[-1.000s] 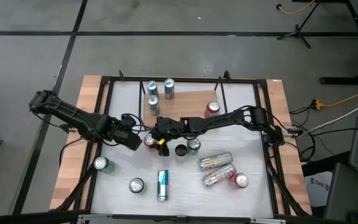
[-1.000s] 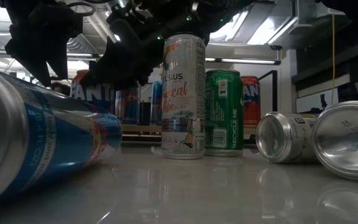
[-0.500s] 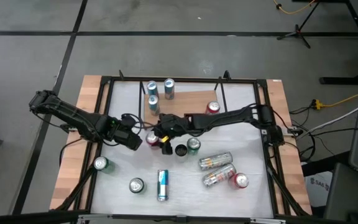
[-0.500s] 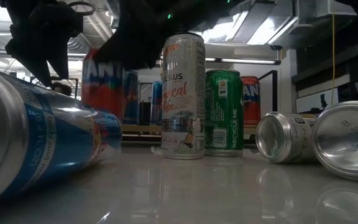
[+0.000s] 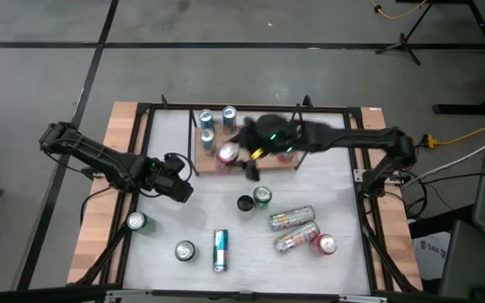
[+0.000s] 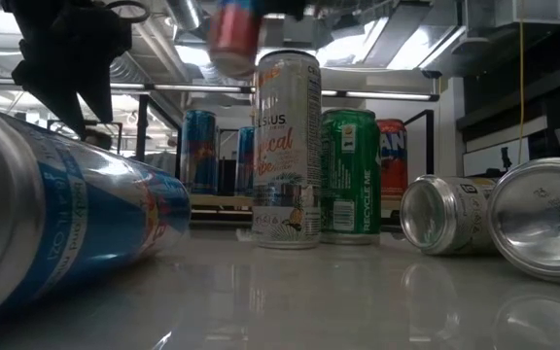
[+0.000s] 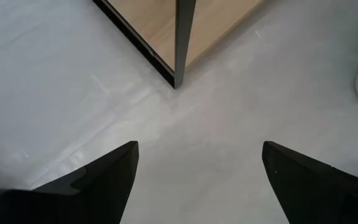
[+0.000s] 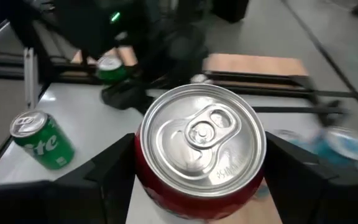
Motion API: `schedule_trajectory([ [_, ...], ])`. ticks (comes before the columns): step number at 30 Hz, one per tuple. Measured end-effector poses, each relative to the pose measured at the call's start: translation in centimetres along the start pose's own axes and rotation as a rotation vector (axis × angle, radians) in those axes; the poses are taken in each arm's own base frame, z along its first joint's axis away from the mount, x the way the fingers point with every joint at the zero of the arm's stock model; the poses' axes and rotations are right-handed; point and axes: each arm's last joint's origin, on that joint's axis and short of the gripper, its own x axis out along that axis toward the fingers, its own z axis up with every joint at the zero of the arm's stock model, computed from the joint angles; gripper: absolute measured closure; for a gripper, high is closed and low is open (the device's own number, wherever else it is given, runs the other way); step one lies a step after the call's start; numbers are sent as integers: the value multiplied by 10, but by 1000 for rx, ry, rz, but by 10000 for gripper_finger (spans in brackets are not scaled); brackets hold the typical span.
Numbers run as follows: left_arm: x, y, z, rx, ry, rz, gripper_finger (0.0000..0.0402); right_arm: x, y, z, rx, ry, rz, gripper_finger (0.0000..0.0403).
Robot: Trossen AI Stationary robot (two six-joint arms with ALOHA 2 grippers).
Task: Sort soda cans
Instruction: Put the orange soda can on the shelf and align with the other orange soda can
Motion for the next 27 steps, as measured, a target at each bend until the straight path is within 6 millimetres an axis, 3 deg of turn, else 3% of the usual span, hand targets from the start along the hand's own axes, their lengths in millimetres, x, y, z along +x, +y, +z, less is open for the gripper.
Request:
schedule_trajectory([
  [6, 0, -1, 1, -4, -30, 1, 66, -59, -47, 3, 43, 30, -136, 122],
  [11, 0, -1, 1, -6, -34, -3, 66, -88, -87, -7, 88, 84, -255, 122],
  [16, 0, -1, 1, -7, -35, -5, 66, -100, -115, -27, 132, 177, -272, 124],
  [27, 0, -3, 2, -18, -42, -23, 66, -86, -147, -101, 197, 218, -238, 122],
])
